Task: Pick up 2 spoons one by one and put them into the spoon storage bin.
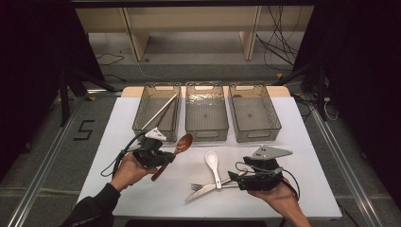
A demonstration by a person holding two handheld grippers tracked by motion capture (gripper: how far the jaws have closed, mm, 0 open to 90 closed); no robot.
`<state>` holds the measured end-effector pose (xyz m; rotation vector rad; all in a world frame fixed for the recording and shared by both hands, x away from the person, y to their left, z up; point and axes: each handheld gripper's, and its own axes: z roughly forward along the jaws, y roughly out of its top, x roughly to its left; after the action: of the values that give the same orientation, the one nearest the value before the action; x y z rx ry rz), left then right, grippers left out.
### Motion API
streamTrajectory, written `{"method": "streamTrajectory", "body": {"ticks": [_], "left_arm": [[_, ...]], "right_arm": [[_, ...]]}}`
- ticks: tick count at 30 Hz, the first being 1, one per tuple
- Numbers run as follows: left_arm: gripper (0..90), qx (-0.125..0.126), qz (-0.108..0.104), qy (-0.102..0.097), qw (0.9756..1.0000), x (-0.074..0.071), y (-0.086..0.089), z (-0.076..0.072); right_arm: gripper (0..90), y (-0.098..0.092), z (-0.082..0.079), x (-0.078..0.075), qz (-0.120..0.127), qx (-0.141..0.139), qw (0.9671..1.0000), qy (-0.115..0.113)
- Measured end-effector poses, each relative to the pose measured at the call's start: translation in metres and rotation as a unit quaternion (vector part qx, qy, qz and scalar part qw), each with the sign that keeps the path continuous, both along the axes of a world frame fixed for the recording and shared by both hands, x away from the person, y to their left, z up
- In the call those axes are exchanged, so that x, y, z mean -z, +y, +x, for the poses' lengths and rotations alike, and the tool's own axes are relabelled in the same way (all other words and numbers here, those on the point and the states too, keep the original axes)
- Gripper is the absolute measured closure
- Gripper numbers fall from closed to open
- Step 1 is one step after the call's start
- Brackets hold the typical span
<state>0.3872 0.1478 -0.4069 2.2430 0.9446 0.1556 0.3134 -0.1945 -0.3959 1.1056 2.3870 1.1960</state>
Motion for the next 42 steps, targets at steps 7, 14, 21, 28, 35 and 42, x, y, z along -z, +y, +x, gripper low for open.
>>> {"method": "streamTrajectory", "body": {"ticks": [7, 14, 21, 28, 35, 42], "left_arm": [[81.1, -0.004, -0.006, -0.009, 0.9999, -0.007, -0.005, 0.014], [81.0, -0.011, -0.021, -0.017, 0.9996, -0.014, -0.013, 0.028], [81.0, -0.018, -0.032, -0.024, 0.9990, -0.020, -0.023, 0.043], [81.0, -0.032, -0.040, -0.031, 0.9982, -0.025, -0.031, 0.063], [81.0, -0.052, -0.047, -0.040, 0.9967, -0.030, -0.038, 0.086], [81.0, -0.061, -0.054, -0.050, 0.9955, -0.038, -0.047, 0.102]], "right_arm": [[26.2, 0.000, 0.000, 0.000, 0.000, -0.001, 1.0000, 0.000], [26.3, -0.001, 0.000, 0.000, 0.002, 0.000, 1.0000, -0.002], [26.2, -0.001, 0.000, 0.000, 0.002, -0.001, 1.0000, -0.002], [26.2, -0.001, 0.000, 0.000, 0.002, -0.002, 1.0000, -0.002], [26.2, -0.002, 0.001, 0.000, 0.001, -0.002, 1.0000, -0.001], [26.2, -0.002, 0.001, 0.001, 0.002, -0.002, 1.0000, 0.000]]}}
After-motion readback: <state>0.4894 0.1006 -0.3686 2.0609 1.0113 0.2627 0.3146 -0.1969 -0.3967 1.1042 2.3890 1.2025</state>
